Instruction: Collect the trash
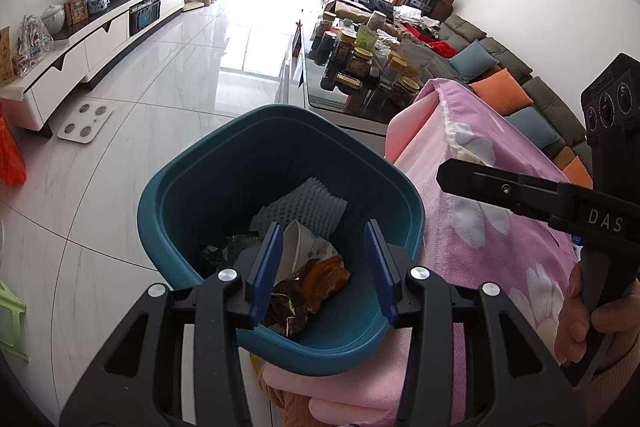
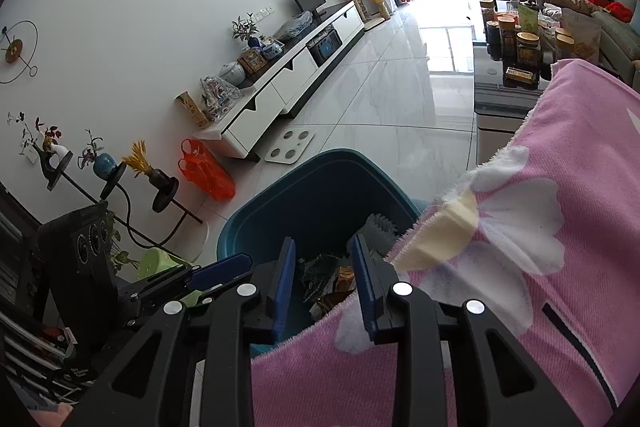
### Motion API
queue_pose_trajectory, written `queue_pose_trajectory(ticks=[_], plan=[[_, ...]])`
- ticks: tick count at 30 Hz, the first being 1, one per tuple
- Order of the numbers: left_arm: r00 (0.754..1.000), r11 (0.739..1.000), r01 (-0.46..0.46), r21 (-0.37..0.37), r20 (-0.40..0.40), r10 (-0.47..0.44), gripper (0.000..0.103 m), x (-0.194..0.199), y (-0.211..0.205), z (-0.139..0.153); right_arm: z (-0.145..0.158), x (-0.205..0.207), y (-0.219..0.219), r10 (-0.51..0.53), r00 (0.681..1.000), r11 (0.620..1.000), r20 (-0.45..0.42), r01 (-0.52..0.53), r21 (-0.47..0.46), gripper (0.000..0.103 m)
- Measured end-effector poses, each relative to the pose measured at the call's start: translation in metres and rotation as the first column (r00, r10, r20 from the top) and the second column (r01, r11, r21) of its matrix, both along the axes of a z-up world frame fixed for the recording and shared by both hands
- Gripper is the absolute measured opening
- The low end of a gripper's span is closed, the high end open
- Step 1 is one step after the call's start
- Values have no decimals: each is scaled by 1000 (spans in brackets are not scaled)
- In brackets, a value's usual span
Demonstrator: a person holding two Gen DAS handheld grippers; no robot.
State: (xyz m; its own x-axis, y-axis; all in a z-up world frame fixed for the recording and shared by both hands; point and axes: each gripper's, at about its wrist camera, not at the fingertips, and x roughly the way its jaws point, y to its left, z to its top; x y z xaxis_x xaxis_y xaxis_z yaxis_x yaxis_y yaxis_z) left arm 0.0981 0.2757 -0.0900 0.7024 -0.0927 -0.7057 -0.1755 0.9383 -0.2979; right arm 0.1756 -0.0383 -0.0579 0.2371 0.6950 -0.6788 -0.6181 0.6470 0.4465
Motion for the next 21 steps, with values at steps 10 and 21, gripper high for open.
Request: queue_pose_trajectory(ticks=[10, 21], plan=[[991, 996, 9, 91, 131, -21, 95, -37, -26, 33, 20, -23, -37, -32, 995, 998, 100, 27, 55, 58], [967, 979, 5, 202, 247, -56, 97, -66, -81, 61, 25, -52, -117, -180, 953, 984, 243, 171, 58, 87]])
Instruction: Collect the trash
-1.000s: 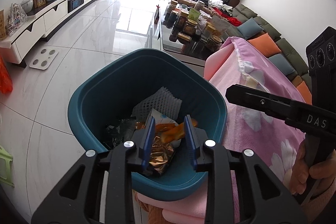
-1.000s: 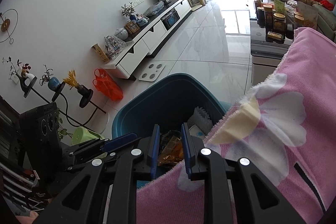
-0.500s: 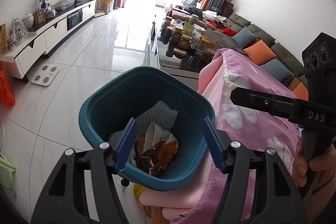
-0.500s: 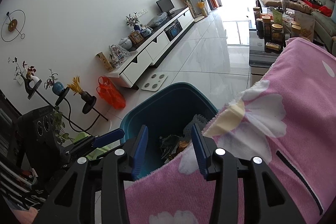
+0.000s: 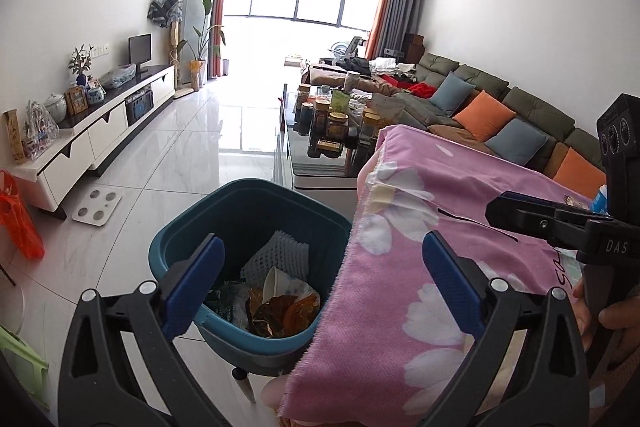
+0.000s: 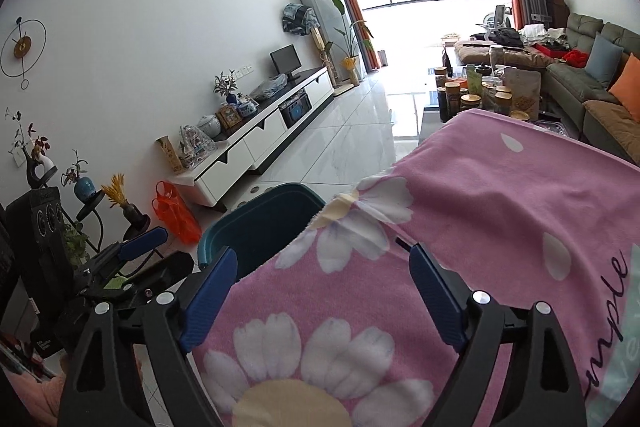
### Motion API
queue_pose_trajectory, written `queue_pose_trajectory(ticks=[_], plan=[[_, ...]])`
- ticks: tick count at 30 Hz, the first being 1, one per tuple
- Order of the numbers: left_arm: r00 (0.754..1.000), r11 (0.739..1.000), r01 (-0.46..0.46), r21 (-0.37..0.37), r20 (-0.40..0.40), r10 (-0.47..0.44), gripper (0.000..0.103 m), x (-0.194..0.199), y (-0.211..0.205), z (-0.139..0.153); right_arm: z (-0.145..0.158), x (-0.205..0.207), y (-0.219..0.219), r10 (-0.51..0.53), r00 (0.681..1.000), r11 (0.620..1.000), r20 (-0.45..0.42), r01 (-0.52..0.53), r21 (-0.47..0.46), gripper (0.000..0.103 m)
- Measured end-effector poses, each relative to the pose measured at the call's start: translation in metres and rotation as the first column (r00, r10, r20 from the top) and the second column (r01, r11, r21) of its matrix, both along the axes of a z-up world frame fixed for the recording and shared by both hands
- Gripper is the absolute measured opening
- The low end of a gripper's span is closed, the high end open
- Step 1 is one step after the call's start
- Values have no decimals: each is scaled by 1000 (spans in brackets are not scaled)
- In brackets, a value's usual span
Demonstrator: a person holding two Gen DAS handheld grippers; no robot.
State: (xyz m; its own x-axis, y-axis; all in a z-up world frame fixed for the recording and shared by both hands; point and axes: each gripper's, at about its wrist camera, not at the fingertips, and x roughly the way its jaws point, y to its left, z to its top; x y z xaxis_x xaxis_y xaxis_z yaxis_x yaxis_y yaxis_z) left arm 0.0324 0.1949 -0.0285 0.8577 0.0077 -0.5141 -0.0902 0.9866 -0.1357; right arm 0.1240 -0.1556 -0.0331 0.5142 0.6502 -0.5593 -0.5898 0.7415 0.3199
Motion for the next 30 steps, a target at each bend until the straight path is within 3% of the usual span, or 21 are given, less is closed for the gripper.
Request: queue_pose_trajectory(ticks=[5, 10, 20, 30], plan=[[999, 1000, 25, 12, 27, -26, 97, 1, -31, 5, 2, -20, -37, -126, 986, 992, 104, 129, -16, 95], [997, 998, 40, 48, 59, -43, 97, 3, -62, 9, 4, -36, -68, -219, 960, 974, 173, 226, -23, 96], [986, 992, 67, 105, 145, -82, 97, -2, -107, 27, 7, -69, -120, -377, 875, 915, 304, 403, -24, 96], [974, 990, 69, 122, 208, -93, 97, -8, -135, 35, 6, -99, -160, -497, 782, 842, 376, 539, -8, 96]])
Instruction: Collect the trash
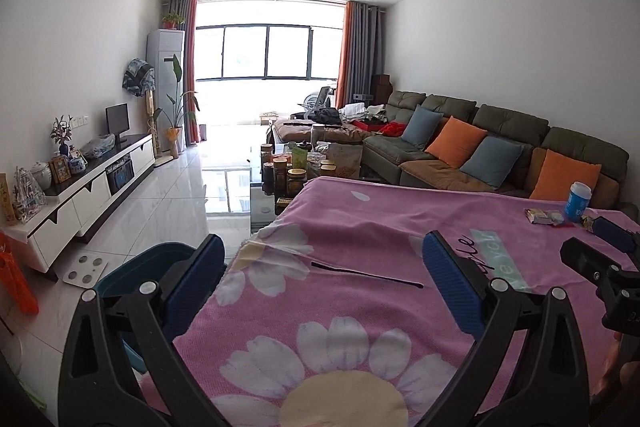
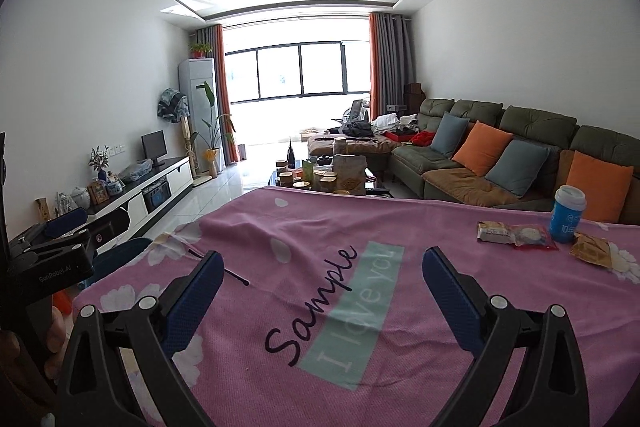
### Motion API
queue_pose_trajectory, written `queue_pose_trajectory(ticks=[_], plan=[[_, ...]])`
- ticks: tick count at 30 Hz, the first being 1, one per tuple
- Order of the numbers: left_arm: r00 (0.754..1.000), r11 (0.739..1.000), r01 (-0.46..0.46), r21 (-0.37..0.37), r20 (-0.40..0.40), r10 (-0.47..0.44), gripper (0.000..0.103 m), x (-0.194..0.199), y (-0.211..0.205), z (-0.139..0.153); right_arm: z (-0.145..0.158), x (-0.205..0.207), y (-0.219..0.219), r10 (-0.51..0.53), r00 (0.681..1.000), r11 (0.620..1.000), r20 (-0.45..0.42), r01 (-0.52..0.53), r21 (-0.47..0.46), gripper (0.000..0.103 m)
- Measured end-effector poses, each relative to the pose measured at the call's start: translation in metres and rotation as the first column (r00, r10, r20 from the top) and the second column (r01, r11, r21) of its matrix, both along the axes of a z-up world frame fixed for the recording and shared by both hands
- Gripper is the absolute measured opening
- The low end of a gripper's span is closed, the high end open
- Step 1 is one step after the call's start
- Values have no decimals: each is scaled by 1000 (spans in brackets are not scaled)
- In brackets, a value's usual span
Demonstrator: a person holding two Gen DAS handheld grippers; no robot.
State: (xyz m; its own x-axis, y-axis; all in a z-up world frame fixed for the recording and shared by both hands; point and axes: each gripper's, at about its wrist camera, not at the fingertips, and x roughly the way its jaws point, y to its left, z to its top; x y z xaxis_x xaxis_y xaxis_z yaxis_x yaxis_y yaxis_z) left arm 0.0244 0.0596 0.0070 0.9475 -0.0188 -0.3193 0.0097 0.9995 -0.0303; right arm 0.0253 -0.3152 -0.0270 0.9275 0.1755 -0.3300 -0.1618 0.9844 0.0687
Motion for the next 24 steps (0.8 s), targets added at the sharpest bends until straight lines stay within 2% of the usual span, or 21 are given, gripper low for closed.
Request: queue_pose_trajectory(ticks=[11, 24], plan=[[998, 999, 16, 33, 59, -18, 97, -11, -21, 3, 3, -21, -17, -70, 996, 998, 58, 70, 2, 96], [995, 998, 26, 51, 93, -30, 97, -17, -31, 6, 7, -34, -29, -126, 989, 992, 80, 125, 15, 96]])
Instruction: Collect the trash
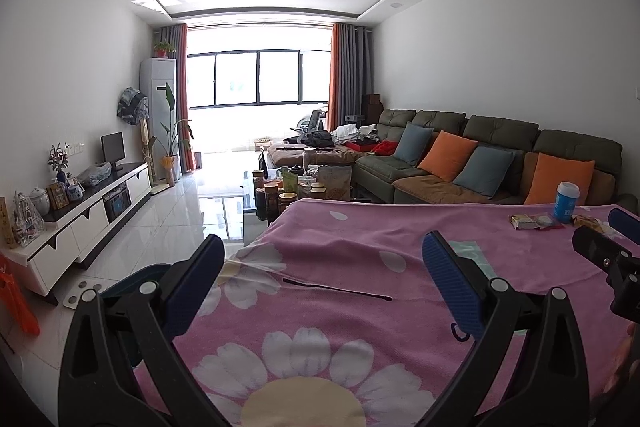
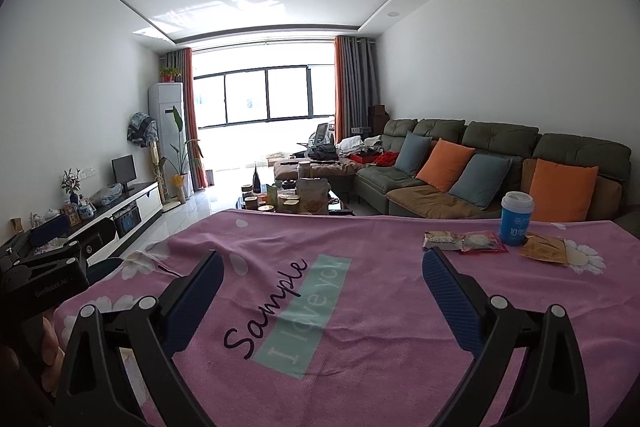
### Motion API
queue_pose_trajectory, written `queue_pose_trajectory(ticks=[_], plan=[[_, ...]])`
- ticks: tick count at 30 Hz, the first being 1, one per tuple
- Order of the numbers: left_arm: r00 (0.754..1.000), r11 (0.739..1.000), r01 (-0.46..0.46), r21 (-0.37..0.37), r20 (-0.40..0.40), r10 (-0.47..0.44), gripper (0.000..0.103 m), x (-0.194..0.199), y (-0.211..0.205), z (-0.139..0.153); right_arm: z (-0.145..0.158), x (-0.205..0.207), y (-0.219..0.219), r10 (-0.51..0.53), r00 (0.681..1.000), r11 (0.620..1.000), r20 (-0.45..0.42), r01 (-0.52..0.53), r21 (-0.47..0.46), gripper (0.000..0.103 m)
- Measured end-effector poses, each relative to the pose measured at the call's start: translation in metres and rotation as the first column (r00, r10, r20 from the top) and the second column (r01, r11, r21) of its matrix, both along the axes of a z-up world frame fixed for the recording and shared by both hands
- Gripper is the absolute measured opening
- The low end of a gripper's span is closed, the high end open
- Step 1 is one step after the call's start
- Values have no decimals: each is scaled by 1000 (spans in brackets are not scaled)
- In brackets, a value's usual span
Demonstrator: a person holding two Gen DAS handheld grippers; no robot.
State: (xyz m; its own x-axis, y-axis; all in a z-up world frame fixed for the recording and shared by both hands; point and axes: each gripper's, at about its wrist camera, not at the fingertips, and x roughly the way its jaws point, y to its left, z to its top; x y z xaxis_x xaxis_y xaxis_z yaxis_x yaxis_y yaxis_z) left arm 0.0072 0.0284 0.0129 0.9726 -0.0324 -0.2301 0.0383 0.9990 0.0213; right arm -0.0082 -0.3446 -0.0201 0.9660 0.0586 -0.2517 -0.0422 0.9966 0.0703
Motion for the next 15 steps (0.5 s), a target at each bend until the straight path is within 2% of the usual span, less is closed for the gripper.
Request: queue_pose_trajectory(ticks=[15], plan=[[1000, 1000, -2, 13, 17, 2, 97, -4, -4, 1, 3, -5, -9, -30, 999, 1000, 19, 29, 11, 96]])
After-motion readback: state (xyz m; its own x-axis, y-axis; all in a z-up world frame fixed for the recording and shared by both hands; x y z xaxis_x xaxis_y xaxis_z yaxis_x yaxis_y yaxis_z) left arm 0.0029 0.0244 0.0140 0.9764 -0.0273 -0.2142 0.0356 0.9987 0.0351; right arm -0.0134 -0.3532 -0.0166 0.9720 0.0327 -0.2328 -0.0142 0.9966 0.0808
